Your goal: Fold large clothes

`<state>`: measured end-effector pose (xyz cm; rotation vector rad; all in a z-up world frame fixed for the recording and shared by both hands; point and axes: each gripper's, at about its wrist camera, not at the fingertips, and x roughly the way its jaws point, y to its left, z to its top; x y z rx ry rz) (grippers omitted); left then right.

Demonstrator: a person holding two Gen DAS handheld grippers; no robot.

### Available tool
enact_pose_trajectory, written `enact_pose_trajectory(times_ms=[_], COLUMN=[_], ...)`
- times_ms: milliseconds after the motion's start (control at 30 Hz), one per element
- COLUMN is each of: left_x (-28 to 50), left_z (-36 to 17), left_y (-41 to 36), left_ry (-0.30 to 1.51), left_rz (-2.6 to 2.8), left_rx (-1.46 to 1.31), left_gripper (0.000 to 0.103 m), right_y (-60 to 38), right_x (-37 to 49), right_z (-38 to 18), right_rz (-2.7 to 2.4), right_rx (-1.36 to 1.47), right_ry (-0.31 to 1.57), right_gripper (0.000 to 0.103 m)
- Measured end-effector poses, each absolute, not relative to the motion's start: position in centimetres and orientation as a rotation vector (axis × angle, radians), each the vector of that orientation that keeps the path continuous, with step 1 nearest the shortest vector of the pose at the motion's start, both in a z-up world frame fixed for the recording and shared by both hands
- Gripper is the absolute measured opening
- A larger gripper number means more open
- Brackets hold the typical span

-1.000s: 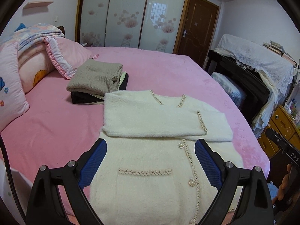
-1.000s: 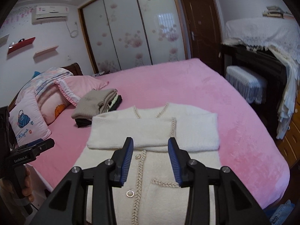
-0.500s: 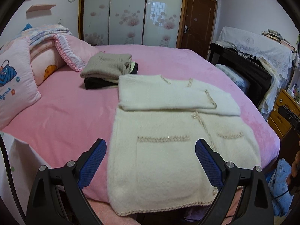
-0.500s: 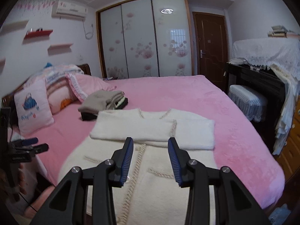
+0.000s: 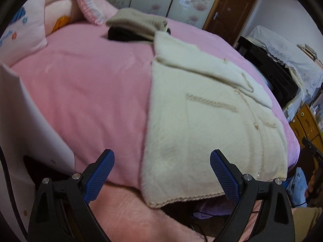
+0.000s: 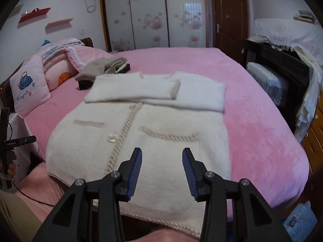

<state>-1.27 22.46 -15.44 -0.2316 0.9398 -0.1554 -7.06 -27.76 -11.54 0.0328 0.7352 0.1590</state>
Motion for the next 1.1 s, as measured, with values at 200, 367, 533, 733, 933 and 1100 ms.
enact_pose_trajectory(times_ms=[200, 367, 533, 733, 933, 1100], left_x=[-0.8, 0.2, 1.2, 2.2, 2.9, 3.0], left_z=[-19.0, -21.2, -22.5, -23.3, -23.8, -23.8], left_y=[21.8, 20.5, 20.1, 19.4, 19.4, 19.9], left_ry=[1.038, 1.100, 1.131, 1.162, 1.175, 1.174], left_rz=[-0.187, -0.230, -0.228, -0.247, -0.259, -0.291], left_rx=[-0.178, -0.137, -0.136, -0.127, -0.151, -0.160], left_gripper=[0.095, 0.088, 0.086, 0.085, 0.085, 0.065], right_y=[-30.5, -33.6, -35.5, -36.8, -37.3, -36.9], right_x=[-7.4, -7.7, -7.9, -7.7, -7.3, -6.8], right_z=[-15.2, -18.4, -20.6, -21.2, -22.7, -24.0], right_rz=[0.169, 0.129, 0.097, 0.058, 0.068, 0.101], right_rx=[0.073, 0.128, 0.179, 0.199, 0.222, 0.227], right_ry=[0.844, 0.934, 0.999, 1.024, 1.078, 1.123], right_gripper=[0.042, 0.042, 0.042, 0.042, 0.042, 0.041])
